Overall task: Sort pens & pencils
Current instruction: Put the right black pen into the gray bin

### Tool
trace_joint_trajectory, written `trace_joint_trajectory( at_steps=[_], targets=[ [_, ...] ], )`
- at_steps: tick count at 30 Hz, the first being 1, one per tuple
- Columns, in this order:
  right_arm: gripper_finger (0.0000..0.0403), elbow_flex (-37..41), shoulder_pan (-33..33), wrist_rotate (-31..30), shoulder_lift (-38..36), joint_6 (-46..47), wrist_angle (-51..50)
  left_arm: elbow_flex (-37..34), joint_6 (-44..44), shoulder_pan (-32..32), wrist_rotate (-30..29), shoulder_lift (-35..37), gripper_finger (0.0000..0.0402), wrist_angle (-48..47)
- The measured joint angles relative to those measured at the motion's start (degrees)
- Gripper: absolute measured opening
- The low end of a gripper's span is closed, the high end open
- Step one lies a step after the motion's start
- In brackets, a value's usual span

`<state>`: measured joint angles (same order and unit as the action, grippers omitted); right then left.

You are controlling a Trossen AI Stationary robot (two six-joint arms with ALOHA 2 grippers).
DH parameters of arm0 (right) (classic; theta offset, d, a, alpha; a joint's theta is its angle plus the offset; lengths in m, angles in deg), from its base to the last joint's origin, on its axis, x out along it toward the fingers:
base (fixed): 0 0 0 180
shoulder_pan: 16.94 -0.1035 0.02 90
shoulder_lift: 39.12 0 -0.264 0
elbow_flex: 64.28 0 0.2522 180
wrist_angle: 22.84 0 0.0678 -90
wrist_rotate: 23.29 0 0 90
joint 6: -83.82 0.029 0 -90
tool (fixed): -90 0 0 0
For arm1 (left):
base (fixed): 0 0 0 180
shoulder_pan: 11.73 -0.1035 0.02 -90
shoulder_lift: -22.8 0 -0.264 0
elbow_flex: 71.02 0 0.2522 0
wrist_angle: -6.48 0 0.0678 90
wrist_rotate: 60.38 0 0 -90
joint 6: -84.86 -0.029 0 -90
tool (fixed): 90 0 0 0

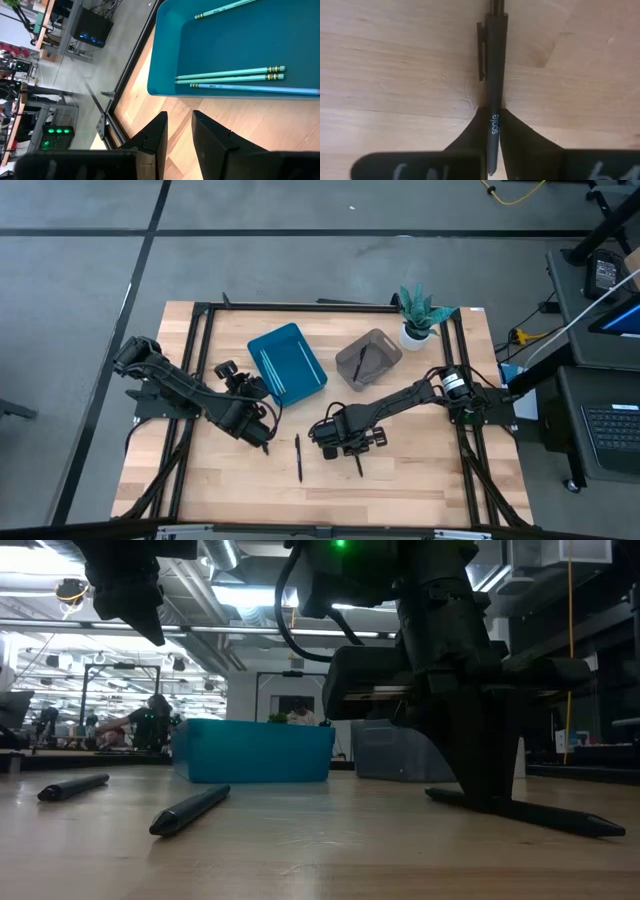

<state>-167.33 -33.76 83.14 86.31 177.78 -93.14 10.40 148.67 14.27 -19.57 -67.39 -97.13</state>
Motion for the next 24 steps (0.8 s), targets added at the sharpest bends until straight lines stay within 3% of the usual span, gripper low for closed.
trace_joint_trajectory(
  at_steps=[10, 24],
  targets=[
    [0.0027, -4.49, -0.14, 0.22, 0.78, -0.06, -5.97, 0.00, 0.00, 0.00, 0.00, 0.00, 0.0082, 0.00],
    [0.0027, -24.95, -1.11, -3.20, 0.47, -0.53, -31.37, 0.00, -0.64, 0.02, -0.02, 0.00, 0.0082, -0.04]
  ],
)
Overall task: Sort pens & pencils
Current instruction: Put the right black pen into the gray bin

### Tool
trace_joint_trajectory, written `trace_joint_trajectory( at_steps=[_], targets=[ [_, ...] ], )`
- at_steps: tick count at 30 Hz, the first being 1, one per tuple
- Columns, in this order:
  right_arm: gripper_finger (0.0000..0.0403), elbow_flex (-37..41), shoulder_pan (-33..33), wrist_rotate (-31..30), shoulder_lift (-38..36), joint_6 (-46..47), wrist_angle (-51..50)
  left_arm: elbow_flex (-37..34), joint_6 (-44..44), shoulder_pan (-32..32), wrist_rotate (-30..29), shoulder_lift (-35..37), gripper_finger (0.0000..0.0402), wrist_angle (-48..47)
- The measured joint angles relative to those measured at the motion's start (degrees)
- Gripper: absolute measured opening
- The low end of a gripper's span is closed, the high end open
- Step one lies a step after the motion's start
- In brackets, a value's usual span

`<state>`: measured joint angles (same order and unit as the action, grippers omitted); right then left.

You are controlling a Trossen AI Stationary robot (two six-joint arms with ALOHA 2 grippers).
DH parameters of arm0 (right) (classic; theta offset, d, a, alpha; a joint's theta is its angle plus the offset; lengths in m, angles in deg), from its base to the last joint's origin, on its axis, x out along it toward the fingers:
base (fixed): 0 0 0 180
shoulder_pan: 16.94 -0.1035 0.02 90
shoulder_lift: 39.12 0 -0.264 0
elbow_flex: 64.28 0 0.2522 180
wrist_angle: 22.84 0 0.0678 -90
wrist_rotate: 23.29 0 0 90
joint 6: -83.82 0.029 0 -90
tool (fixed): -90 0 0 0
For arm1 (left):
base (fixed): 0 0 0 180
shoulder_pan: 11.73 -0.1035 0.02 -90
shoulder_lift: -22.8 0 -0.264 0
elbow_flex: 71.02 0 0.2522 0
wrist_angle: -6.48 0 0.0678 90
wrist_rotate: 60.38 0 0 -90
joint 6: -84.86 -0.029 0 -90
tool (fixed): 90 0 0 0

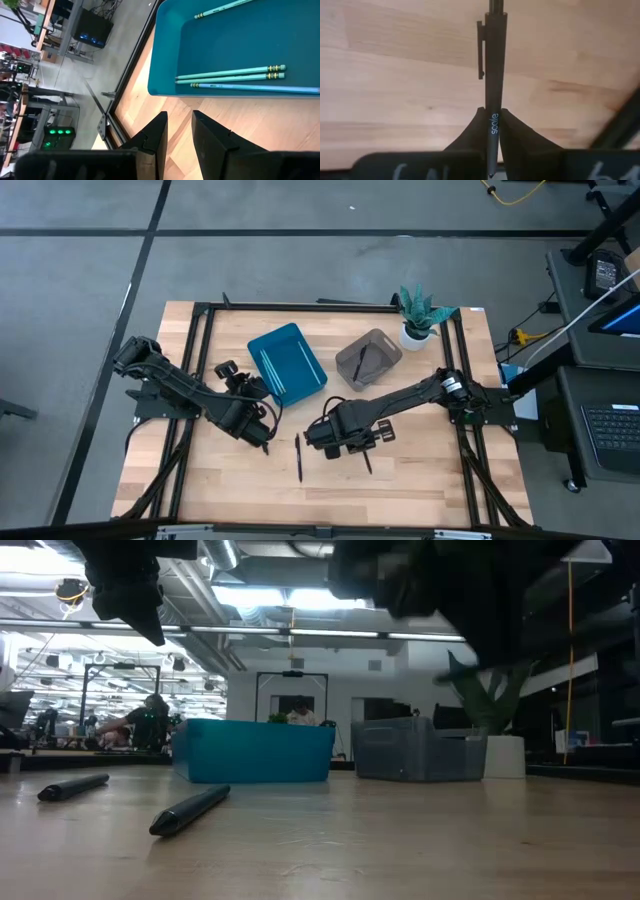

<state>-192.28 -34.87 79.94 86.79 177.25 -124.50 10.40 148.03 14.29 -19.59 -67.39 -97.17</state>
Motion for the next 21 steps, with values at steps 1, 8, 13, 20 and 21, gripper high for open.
trace_joint_trajectory(
  at_steps=[1, 8, 13, 20, 21],
  targets=[
    [0.0027, -1.72, 0.00, -0.38, 0.00, 0.26, -1.84, 0.00, -0.44, 0.00, 0.00, 0.00, 0.0082, 0.00],
    [0.0027, -6.00, 1.68, -6.10, -0.81, 0.56, -2.25, 0.00, -0.60, 0.00, 0.07, 0.00, 0.0082, 0.06],
    [0.0027, -6.00, 4.85, -10.11, -0.81, 0.68, -2.13, 0.00, -0.66, 0.00, 0.56, 0.00, 0.0082, 0.02],
    [0.0027, -6.00, 10.48, -14.71, -0.81, 0.89, -2.10, 0.00, -0.78, 0.02, 0.90, 0.00, 0.0082, -0.11],
    [0.0027, -6.00, 11.33, -15.07, -0.81, 0.91, -2.12, 0.00, -0.81, 0.02, 0.90, 0.00, 0.0082, -0.11]
  ],
)
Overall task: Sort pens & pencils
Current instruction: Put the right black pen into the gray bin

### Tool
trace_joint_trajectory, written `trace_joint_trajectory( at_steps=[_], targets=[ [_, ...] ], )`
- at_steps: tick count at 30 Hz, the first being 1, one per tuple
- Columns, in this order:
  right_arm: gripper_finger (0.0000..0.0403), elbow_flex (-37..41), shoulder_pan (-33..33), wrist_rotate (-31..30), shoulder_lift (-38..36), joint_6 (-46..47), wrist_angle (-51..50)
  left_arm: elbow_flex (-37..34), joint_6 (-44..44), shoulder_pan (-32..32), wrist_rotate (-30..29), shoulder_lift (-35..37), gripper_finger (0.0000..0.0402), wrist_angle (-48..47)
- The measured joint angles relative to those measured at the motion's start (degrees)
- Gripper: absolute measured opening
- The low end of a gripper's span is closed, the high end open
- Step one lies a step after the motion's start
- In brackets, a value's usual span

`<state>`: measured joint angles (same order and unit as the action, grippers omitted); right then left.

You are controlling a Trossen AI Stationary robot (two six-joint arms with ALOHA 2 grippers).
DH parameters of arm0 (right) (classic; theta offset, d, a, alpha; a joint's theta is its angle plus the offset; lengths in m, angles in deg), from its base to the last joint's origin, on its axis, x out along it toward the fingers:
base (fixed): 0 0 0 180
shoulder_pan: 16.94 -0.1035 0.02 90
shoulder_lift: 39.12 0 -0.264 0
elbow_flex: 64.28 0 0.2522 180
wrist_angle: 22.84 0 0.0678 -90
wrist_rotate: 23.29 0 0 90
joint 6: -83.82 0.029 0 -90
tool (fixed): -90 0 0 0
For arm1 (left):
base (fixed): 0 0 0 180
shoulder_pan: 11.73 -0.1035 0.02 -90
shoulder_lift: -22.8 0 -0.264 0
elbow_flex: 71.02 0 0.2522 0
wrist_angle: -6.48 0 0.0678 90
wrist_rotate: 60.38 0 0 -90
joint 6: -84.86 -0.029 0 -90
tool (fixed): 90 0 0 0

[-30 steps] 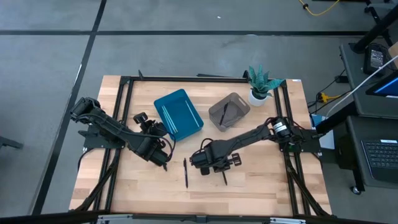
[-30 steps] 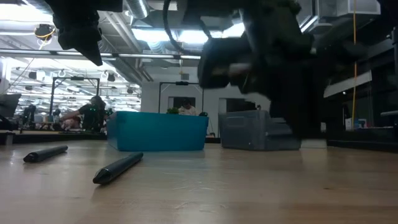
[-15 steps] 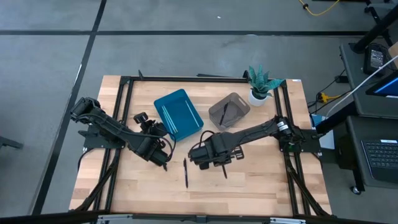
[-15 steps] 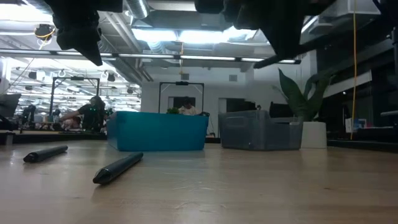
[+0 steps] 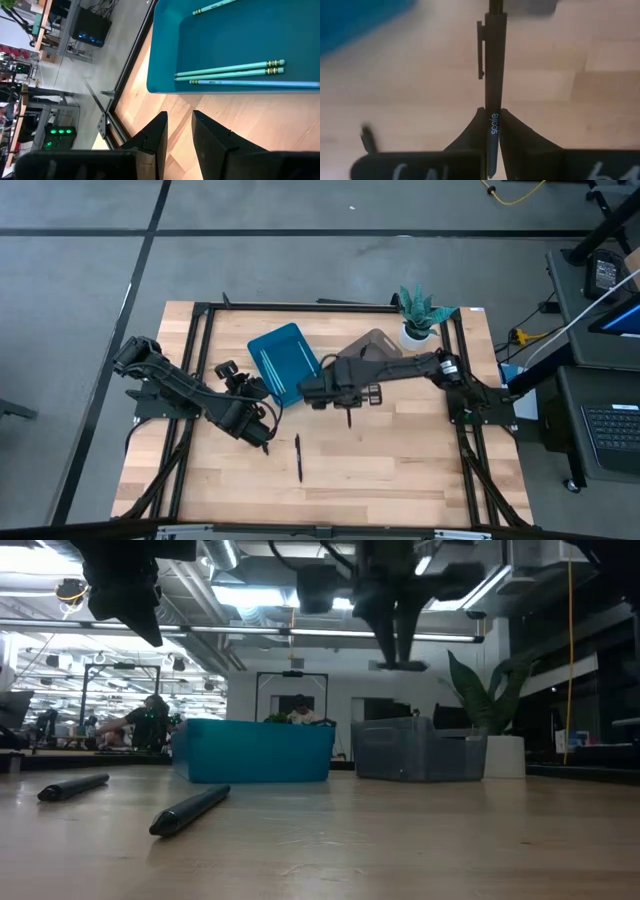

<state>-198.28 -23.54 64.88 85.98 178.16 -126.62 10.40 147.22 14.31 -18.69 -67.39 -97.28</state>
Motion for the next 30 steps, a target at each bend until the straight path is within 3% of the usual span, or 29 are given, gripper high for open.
trace_joint_trajectory(
  at_steps=[12, 20, 30],
  targets=[
    [0.0024, 0.00, 10.12, -2.33, 0.00, -4.97, 0.02, -0.03, -1.98, 0.14, 1.16, 0.00, 0.0082, 0.00],
    [0.0022, 1.84, 16.95, -2.35, -0.17, -11.26, 0.06, -6.18, -1.63, 2.05, 3.59, 0.01, 0.0082, 0.00],
    [0.0022, 14.68, 20.43, -1.55, -12.02, -6.99, -0.08, -15.80, 1.54, 2.74, 7.37, 0.00, 0.0082, -0.04]
  ],
)
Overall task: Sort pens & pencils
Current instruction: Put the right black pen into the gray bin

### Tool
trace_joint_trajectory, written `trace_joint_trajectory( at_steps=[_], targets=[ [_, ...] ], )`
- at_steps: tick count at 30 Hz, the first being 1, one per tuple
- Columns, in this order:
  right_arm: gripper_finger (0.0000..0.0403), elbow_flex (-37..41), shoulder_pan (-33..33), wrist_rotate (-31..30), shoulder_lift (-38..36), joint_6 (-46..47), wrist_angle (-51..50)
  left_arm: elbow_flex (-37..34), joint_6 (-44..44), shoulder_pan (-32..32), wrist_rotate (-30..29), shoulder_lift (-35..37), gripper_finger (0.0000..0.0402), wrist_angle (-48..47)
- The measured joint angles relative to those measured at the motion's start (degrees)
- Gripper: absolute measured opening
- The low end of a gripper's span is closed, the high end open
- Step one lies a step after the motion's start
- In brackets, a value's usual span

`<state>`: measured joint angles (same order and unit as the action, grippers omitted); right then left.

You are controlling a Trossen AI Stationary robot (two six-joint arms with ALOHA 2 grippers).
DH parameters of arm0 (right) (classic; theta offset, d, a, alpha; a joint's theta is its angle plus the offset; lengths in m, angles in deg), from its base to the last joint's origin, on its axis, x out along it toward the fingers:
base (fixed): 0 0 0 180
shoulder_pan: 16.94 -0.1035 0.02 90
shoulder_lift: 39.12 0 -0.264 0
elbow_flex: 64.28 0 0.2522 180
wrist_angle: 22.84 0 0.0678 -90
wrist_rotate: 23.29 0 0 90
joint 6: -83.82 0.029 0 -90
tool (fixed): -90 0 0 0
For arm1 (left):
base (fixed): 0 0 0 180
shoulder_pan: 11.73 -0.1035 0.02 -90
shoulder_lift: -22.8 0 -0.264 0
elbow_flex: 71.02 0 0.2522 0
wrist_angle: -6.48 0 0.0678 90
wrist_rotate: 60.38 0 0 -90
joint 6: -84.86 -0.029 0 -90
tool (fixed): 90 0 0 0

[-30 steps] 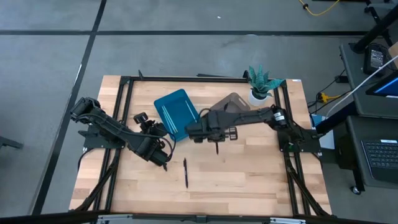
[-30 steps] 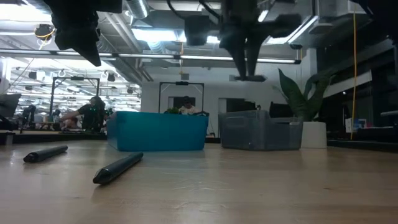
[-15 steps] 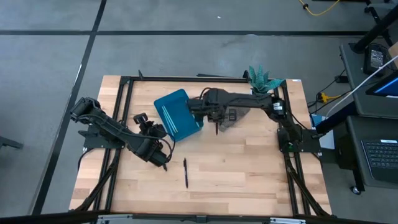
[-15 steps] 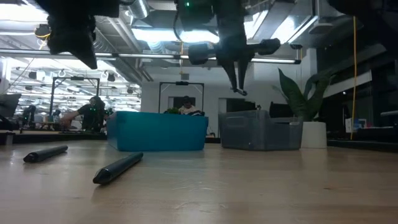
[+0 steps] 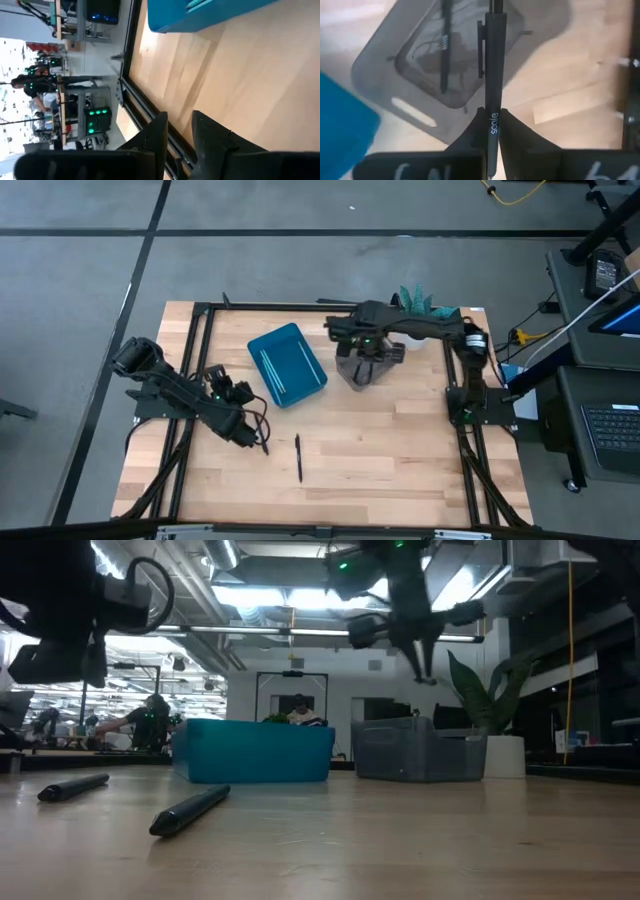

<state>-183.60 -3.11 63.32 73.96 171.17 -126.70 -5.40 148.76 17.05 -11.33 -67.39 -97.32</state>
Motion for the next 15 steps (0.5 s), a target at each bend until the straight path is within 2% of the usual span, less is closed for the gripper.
trace_joint_trajectory(
  at_steps=[4, 7, 15],
  targets=[
    [0.0022, 4.83, 0.04, -0.94, -4.50, 5.59, 1.31, 0.58, -0.02, -1.78, -1.71, 0.00, 0.0082, 0.00],
    [0.0022, 8.24, 0.01, -1.35, -6.55, 7.38, 6.46, 1.76, -1.25, -3.25, -3.33, 0.00, 0.0082, 0.00],
    [0.0022, 15.63, 2.02, 0.37, -7.00, 8.51, 17.58, 2.92, -1.52, -4.93, -4.76, 0.00, 0.0082, 0.03]
  ],
)
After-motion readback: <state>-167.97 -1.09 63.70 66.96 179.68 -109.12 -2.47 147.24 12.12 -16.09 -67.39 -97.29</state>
